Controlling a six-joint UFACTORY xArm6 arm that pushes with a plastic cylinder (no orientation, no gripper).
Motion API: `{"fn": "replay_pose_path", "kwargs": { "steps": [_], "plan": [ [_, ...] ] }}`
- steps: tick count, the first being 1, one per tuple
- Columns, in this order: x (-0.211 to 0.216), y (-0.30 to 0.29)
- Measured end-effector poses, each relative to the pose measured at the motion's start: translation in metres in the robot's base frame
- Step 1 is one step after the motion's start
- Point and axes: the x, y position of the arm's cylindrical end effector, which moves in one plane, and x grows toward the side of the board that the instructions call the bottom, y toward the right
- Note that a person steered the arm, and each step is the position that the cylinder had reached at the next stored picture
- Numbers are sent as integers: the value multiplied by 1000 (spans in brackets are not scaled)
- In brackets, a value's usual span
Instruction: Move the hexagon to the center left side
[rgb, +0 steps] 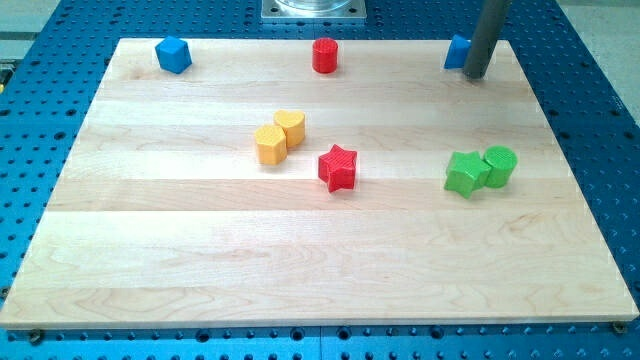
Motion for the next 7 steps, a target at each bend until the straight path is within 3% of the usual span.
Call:
{"fn": "replay_pose_path", "kwargs": {
  "steps": [2, 4, 5, 6, 7],
  "plan": [
    [124, -104],
    [166, -257],
    [165, -282],
    [147, -270],
    [150, -310]
  ]
}}
